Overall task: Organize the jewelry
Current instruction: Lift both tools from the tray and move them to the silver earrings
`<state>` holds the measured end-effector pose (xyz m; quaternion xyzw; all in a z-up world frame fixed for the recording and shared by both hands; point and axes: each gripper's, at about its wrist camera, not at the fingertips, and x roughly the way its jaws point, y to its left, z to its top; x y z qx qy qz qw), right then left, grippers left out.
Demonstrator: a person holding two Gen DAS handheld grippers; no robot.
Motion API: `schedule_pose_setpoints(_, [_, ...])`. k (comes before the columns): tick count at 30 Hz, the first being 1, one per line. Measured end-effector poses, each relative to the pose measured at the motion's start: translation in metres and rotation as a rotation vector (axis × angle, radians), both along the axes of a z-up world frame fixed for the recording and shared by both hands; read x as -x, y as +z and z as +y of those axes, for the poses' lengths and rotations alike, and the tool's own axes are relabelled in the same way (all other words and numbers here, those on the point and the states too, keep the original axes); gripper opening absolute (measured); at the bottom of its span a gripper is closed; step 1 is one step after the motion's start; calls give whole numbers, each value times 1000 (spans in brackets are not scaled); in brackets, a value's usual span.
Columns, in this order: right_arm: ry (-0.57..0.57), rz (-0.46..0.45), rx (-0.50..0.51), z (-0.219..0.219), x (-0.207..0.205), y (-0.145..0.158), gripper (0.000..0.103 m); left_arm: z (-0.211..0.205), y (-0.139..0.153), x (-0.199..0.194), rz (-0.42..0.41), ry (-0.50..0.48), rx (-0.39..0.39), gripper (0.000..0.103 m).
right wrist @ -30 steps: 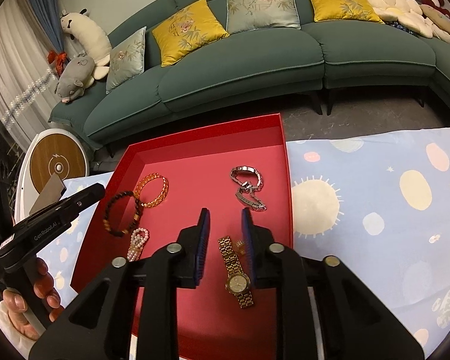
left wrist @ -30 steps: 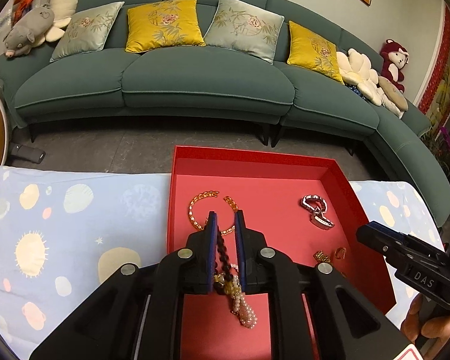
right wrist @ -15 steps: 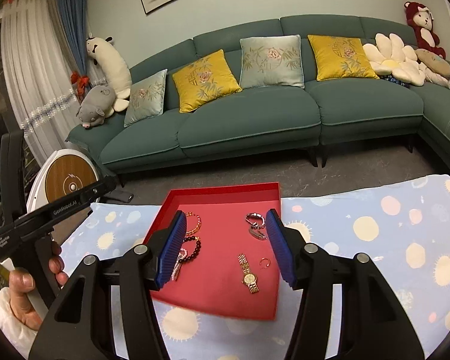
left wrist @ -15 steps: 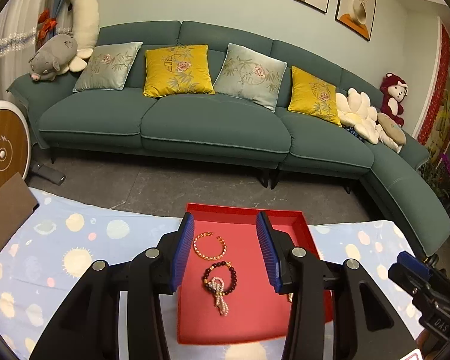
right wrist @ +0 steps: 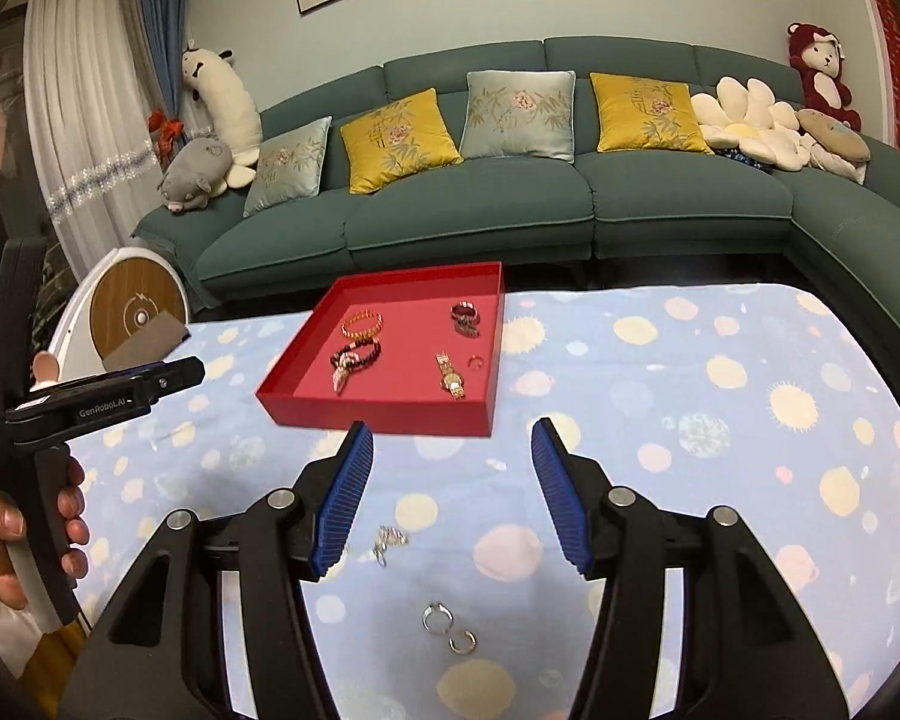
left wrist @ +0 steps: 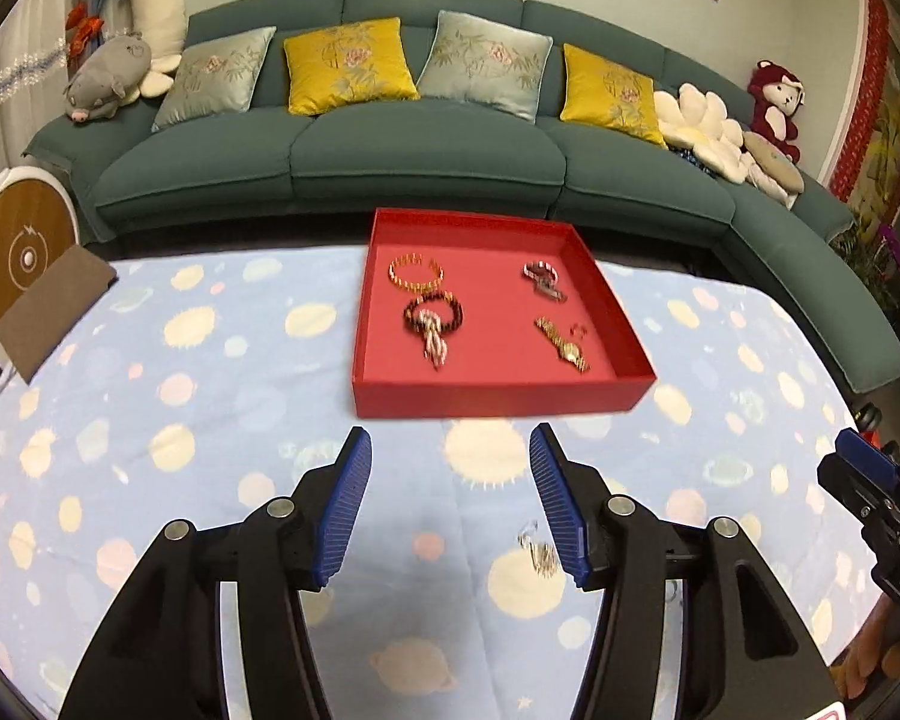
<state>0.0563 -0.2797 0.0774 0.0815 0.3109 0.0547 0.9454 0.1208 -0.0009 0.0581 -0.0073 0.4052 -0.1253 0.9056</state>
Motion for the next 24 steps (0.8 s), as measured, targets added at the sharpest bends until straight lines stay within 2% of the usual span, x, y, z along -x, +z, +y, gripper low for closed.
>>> schedule_pose_setpoints(4, [21,64,64,10,13,-27,53,3,-31,20,53,-1,9,53])
schedule_pose_setpoints(7, [44,128,76,16,20,-53,53,6,-50,26,90,1,15,53])
schedule_pose_setpoints(13, [83,215,92,34,26,-92,53,3,-70,30,114,-11,-11,53])
schedule_pose_setpoints(24, [124,233,89,54,9,-103,51,-10,-91,29,164,-35,-20,53])
